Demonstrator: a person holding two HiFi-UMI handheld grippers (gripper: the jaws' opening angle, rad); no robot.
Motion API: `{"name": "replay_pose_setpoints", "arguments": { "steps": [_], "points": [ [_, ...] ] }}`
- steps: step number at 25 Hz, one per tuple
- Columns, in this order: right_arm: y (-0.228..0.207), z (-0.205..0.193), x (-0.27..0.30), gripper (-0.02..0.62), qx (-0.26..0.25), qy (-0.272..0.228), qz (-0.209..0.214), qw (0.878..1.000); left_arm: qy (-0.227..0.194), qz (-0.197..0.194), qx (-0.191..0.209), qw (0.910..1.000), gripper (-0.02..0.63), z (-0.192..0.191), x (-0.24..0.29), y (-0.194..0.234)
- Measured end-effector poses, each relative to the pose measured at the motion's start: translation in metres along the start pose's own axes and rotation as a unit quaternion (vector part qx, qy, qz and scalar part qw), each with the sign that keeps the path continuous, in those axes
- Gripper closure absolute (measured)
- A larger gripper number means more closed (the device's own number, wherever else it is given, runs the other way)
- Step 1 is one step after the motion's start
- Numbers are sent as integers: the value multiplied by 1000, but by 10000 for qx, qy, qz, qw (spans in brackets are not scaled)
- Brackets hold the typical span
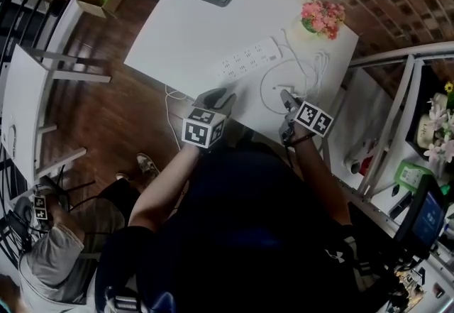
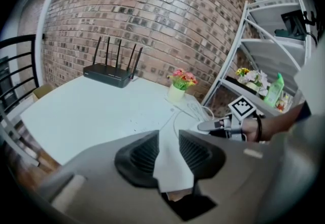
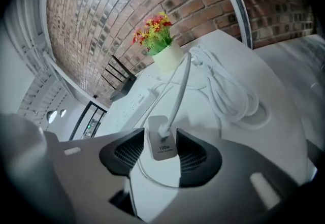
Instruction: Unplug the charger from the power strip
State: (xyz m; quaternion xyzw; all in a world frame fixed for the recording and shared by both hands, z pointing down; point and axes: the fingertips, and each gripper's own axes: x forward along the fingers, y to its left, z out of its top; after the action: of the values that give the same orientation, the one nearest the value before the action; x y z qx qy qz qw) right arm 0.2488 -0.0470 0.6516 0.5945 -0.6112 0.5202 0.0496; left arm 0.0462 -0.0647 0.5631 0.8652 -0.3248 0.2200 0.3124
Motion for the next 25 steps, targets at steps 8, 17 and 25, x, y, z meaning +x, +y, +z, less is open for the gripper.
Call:
{"name": "replay_pose_setpoints", "arguments": {
  "steps": [8,17,25],
  "points": [
    [-10,1,-13,370,-92,60,-567,9983,19,-75,67,9999,483,0,2,1],
    [-24,1,-34,370,134,-170,-897,9957,65,-179,120,9997,483,2,0,2],
    [-7,16,-60,371,61,-607,-854,9945,-78,-284,176,9994,484,13,-5,-3]
  ]
}}
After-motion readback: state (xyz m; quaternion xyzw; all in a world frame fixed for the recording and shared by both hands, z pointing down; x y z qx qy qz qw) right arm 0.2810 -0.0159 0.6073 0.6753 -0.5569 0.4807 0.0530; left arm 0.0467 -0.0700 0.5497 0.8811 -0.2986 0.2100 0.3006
